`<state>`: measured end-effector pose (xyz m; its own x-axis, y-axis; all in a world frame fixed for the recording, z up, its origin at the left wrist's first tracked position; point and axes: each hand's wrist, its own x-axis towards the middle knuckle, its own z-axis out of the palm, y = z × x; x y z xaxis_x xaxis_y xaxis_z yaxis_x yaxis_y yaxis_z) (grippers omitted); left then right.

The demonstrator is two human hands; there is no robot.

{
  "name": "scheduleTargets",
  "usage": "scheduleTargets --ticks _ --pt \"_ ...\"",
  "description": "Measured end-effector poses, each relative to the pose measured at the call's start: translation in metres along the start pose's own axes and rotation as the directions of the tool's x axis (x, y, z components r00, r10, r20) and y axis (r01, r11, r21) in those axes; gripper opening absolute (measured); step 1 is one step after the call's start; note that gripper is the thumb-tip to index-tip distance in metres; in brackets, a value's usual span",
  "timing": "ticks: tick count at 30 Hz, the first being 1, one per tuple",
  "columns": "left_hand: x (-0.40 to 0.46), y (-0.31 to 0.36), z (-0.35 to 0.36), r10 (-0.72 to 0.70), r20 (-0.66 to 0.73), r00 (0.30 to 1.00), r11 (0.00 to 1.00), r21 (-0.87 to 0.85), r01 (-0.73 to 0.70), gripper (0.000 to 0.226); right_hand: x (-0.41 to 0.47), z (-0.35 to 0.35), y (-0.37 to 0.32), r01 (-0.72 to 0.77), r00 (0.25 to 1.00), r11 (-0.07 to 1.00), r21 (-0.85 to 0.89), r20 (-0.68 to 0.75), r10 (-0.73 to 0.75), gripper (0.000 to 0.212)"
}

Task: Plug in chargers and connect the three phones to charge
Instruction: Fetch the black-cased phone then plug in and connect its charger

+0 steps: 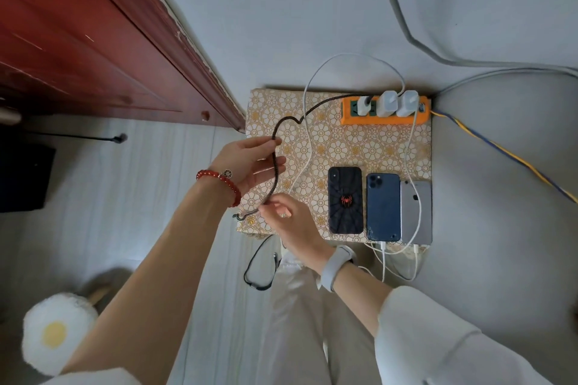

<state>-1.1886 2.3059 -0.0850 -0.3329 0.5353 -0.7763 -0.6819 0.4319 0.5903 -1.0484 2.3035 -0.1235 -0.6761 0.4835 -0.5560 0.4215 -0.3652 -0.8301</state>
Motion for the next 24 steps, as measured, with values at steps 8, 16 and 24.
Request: scheduleTargets --ticks 8,16,24 --pt "-0.013 -0.075 -0.034 0.059 0.140 0.988 0.745 0.653 -0.137 0.030 -0.001 -0.041 -0.026 0.012 0.992 0.963 0.271 -0.127 0.023 0.008" --pt "-0.023 -0.123 -0.063 0.305 -0.146 0.941 0.514 0.857 -0.034 0.013 0.000 -0.053 -0.037 0.038 0.985 0.899 0.436 -0.168 0.040 0.019" --pt "-0.064 -0.069 -0.072 0.063 -0.097 0.993 0.993 -0.098 -0.073 0.022 -0.025 -0.021 0.012 -0.119 0.960 0.974 -0.192 0.230 0.162 0.045"
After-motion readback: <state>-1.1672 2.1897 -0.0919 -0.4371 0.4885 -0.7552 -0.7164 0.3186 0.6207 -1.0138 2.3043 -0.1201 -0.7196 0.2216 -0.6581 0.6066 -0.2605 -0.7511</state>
